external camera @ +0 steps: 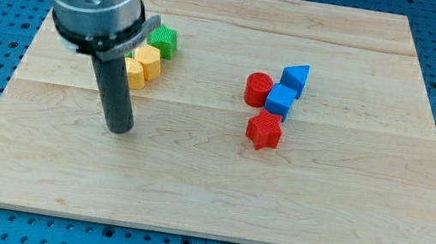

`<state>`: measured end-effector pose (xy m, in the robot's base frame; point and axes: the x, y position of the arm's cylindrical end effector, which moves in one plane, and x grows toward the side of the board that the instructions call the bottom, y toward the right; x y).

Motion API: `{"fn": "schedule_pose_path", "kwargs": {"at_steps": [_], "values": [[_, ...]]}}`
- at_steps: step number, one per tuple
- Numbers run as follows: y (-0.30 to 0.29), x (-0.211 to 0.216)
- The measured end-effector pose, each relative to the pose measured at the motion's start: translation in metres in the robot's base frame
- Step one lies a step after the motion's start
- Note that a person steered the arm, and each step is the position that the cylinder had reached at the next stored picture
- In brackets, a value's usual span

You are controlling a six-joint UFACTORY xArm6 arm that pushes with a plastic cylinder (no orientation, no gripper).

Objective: Adjust the red and blue blocks together towards the center right side

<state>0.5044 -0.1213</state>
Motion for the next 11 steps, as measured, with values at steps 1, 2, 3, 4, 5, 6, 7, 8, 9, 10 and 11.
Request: {"fn": "schedule_pose_path", "kwargs": {"at_steps": [1, 2, 3, 4, 5, 6, 7, 8, 9, 10, 11], "values": [[0.024, 0.006], [0.081, 0.006], [0.132, 0.005], [0.193, 0.016], [0.201, -0.024], [0.204, -0.043], [0.202, 0.001], [0.179, -0.036], [0.182, -0.060], [0.169, -0.051], [0.101, -0.055]]}}
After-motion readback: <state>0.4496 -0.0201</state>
